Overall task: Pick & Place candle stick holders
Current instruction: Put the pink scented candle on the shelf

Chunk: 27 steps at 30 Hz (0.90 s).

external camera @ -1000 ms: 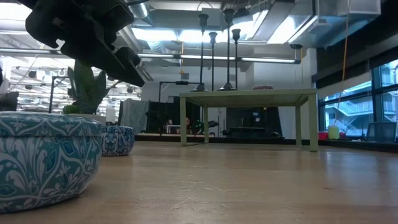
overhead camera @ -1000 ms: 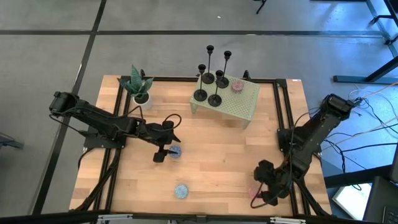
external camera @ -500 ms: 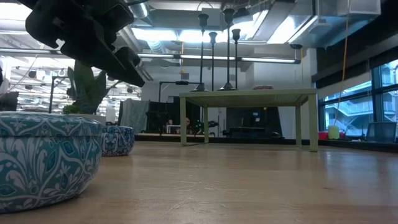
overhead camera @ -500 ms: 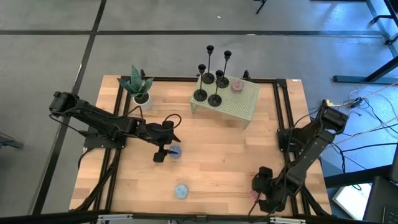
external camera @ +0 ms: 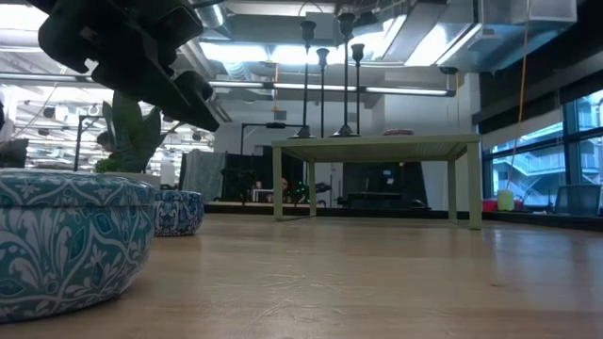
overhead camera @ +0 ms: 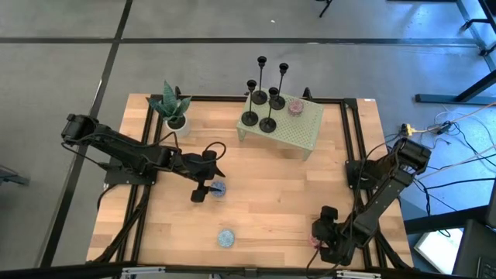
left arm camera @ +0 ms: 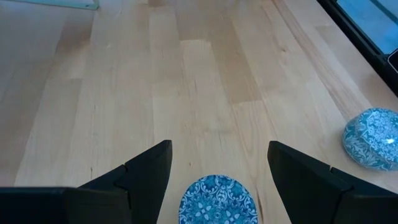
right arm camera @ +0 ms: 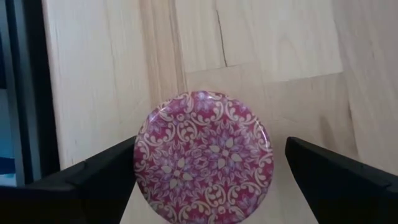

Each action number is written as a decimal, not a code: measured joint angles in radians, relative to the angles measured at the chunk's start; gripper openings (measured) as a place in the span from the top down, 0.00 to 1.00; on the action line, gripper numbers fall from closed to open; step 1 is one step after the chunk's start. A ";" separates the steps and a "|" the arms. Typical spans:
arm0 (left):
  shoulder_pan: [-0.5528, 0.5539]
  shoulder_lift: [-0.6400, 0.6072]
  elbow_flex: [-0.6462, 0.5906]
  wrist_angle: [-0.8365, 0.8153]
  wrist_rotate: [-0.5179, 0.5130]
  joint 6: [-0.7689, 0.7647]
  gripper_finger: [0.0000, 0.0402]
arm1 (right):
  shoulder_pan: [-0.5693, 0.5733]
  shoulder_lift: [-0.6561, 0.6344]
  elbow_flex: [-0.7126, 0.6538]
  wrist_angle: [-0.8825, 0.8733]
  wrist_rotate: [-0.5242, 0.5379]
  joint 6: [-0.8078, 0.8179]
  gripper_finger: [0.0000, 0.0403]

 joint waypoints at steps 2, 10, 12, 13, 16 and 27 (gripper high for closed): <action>0.000 0.000 0.000 0.001 0.000 -0.001 0.35 | -0.001 0.003 0.000 0.000 0.000 0.004 0.02; 0.000 0.000 0.000 0.000 0.000 -0.001 0.35 | -0.018 0.003 -0.001 0.001 0.000 0.006 0.19; 0.000 0.000 0.000 0.000 0.000 0.000 0.35 | -0.027 0.003 -0.001 0.001 0.001 0.006 0.24; 0.000 0.000 0.000 0.000 0.000 0.000 0.35 | -0.032 0.003 -0.001 0.003 0.003 0.006 0.27; 0.000 0.000 0.000 0.000 0.000 -0.001 0.35 | -0.052 0.003 -0.001 0.016 0.005 0.010 0.27; 0.000 0.000 0.000 0.000 0.000 -0.001 0.35 | -0.190 0.003 -0.003 0.089 0.084 -0.019 0.23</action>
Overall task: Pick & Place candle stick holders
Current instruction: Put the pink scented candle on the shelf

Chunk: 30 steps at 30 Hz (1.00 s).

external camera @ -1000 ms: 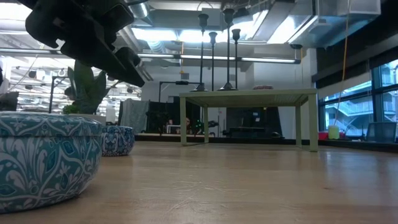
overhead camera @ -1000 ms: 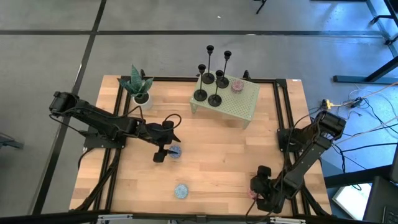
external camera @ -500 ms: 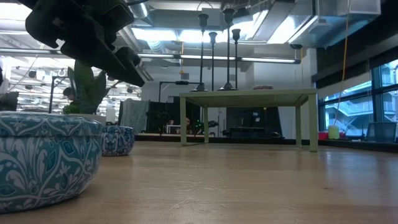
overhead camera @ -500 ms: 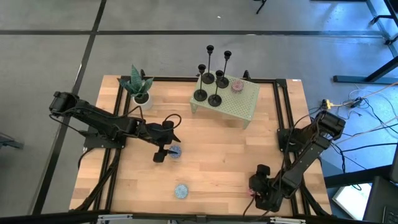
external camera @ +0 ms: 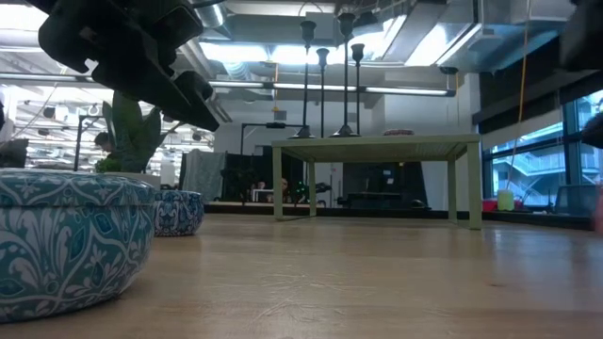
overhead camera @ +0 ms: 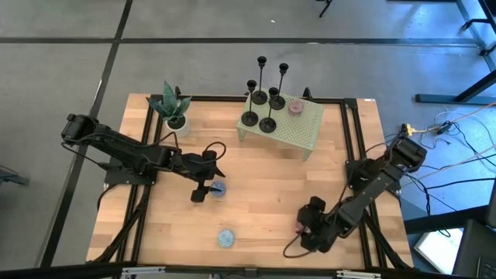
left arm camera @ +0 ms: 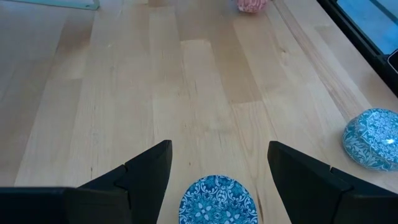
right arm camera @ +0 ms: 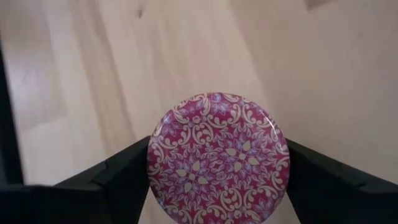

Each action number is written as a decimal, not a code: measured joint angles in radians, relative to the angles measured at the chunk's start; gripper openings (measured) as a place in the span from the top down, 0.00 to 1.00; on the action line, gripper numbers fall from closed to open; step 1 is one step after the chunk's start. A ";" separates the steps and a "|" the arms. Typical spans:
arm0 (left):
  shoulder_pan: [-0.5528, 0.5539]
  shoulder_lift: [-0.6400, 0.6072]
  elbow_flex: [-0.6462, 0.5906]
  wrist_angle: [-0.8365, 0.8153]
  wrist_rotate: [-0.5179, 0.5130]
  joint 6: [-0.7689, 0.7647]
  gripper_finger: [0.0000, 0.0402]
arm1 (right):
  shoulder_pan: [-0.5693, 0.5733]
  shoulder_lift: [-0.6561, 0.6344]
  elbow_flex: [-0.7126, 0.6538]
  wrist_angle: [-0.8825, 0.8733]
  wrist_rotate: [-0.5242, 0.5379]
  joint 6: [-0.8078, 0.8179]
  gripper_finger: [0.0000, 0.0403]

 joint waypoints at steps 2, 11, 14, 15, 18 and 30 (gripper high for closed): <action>0.000 0.000 0.000 0.000 0.000 0.001 0.35 | -0.023 0.000 0.000 0.009 0.022 -0.016 0.27; 0.003 0.000 0.000 0.008 0.000 0.006 0.35 | -0.110 0.000 0.060 -0.052 0.052 -0.056 0.27; 0.004 0.000 0.000 0.007 0.000 0.006 0.35 | -0.124 0.000 0.138 -0.141 0.103 -0.116 0.26; 0.004 0.000 0.000 0.008 0.000 0.007 0.35 | -0.128 0.000 0.173 -0.182 0.123 -0.136 0.26; 0.004 0.000 0.000 0.008 0.000 0.008 0.35 | -0.141 -0.002 0.286 -0.362 0.172 -0.162 0.26; 0.004 0.000 0.000 0.015 0.000 0.008 0.35 | -0.187 -0.005 0.663 -1.161 0.332 -0.199 0.26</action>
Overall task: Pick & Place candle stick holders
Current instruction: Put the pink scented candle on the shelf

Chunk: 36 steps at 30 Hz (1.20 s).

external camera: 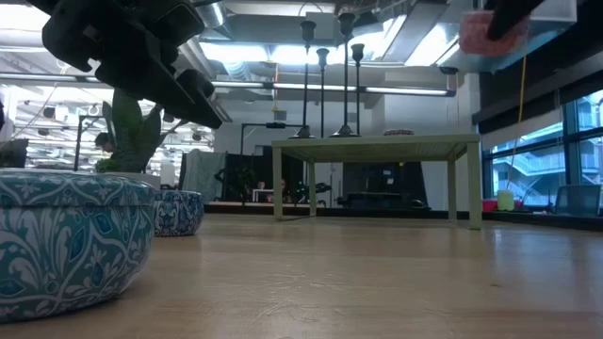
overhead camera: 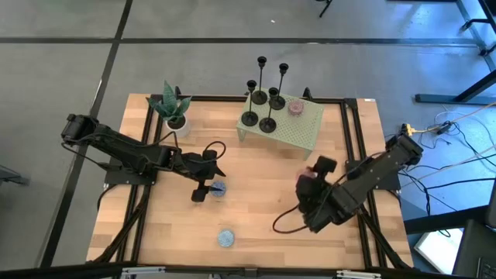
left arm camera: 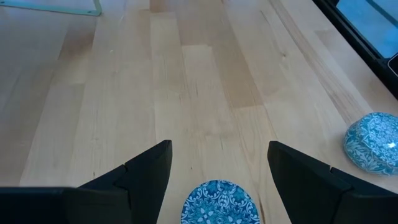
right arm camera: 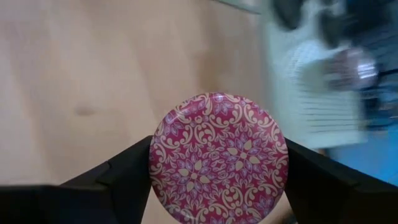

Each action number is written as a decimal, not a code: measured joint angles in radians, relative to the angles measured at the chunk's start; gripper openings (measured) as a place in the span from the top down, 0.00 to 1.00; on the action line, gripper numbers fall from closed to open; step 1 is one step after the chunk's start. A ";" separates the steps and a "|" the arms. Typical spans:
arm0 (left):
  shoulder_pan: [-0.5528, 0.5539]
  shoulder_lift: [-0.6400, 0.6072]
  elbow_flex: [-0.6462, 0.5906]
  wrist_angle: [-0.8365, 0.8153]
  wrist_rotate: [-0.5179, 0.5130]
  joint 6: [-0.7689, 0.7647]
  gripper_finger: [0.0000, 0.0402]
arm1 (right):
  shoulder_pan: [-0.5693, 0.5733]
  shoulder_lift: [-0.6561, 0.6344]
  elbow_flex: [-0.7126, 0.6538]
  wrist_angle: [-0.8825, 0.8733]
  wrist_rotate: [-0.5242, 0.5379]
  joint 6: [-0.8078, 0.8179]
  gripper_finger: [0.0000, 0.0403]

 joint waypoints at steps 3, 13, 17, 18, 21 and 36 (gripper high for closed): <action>0.000 0.000 0.000 0.000 0.000 0.000 0.35 | -0.036 -0.036 0.001 0.047 0.002 -0.139 0.26; 0.000 0.000 0.000 0.013 0.000 -0.034 0.35 | -0.253 -0.187 0.001 0.034 -0.049 -0.408 0.26; 0.000 0.000 0.000 0.013 0.000 -0.053 0.35 | -0.313 -0.260 -0.004 0.056 -0.099 -0.510 0.26; 0.000 0.000 0.000 0.013 0.000 -0.054 0.35 | -0.324 -0.278 -0.018 0.080 -0.100 -0.536 0.26; 0.000 0.000 0.000 0.013 0.000 -0.054 0.35 | -0.370 -0.348 -0.098 0.178 -0.116 -0.611 0.26; 0.000 0.000 0.000 0.018 -0.001 -0.053 0.35 | -0.747 -0.559 -0.550 0.744 -0.424 -1.017 0.26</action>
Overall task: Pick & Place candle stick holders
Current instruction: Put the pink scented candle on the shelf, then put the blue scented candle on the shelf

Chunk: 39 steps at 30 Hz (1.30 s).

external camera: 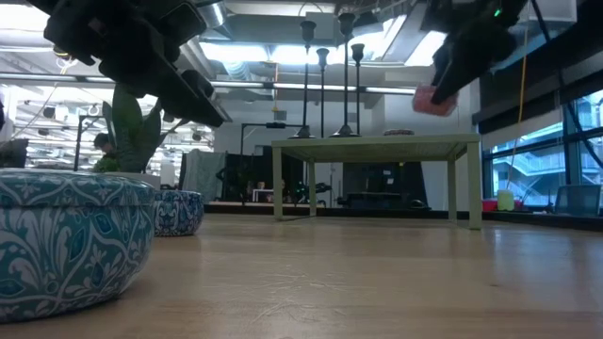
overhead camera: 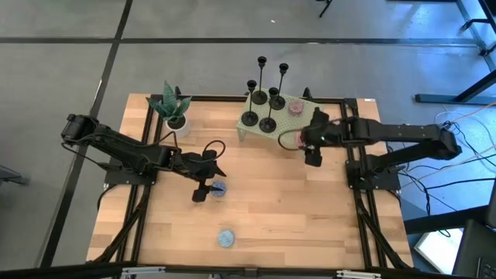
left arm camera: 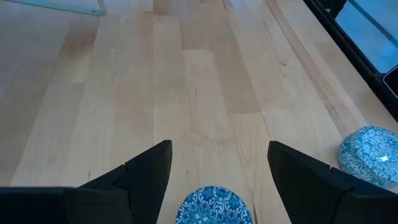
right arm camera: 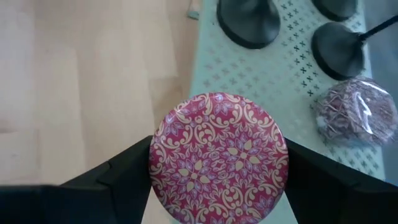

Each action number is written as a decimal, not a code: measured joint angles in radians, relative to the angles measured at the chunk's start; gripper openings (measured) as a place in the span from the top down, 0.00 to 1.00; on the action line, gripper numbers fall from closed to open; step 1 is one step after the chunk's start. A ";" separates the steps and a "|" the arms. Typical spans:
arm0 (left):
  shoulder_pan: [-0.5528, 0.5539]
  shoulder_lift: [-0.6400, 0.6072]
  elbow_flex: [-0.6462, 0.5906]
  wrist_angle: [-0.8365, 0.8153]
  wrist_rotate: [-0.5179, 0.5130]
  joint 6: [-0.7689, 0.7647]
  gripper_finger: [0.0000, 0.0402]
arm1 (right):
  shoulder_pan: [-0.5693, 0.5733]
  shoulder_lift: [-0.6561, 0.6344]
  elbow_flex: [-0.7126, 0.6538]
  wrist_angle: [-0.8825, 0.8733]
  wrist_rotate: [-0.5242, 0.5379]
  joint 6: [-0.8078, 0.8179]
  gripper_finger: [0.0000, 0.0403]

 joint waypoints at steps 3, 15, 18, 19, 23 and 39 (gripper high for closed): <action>0.000 0.000 0.000 0.000 -0.012 -0.001 0.35 | -0.075 0.016 -0.028 0.068 -0.066 -0.056 0.26; 0.000 0.000 0.000 0.000 -0.026 -0.025 0.35 | -0.210 0.044 -0.052 0.194 -0.134 -0.147 0.24; 0.000 0.000 0.000 0.000 -0.026 -0.025 0.35 | -0.219 0.044 -0.052 0.196 -0.132 -0.144 0.19; 0.000 0.000 0.000 0.000 -0.026 -0.025 0.35 | -0.220 0.044 -0.052 0.196 -0.131 -0.142 0.18; 0.000 0.000 0.000 0.000 -0.026 -0.025 0.35 | -0.220 0.044 -0.052 0.198 -0.133 -0.121 0.15; 0.000 0.000 0.000 -0.001 -0.026 -0.025 0.35 | -0.214 0.041 -0.026 0.199 -0.131 -0.117 0.18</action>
